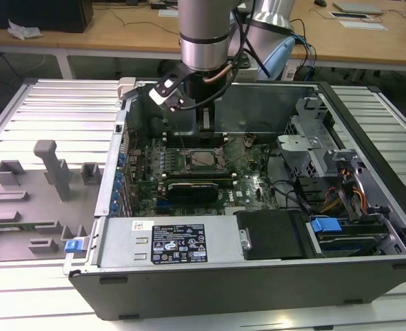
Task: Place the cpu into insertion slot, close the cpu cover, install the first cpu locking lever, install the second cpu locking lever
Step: 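Close the cpu cover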
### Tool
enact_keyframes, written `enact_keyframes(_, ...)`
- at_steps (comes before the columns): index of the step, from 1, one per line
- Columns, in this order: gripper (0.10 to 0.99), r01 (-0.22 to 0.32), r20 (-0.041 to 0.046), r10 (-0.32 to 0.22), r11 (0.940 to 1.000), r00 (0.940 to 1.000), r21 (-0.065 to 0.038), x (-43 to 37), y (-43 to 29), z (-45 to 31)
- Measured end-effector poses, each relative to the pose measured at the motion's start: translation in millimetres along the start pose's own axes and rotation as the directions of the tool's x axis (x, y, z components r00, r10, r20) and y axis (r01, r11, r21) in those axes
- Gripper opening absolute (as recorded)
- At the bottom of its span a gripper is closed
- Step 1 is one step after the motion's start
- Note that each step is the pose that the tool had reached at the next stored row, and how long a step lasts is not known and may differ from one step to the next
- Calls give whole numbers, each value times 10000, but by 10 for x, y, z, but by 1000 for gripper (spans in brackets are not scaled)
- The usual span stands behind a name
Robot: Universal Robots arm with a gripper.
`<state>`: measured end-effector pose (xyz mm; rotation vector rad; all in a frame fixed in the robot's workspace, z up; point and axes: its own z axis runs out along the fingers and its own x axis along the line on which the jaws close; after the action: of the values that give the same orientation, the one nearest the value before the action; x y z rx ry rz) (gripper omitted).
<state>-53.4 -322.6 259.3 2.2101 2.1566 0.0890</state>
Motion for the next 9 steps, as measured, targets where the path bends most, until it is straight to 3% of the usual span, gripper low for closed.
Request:
enact_keyframes(6,106,0,-3,0,10000,10000,0,0,10,-60)
enact_keyframes(9,106,1,0,-1,10000,10000,4,0,103,-53)
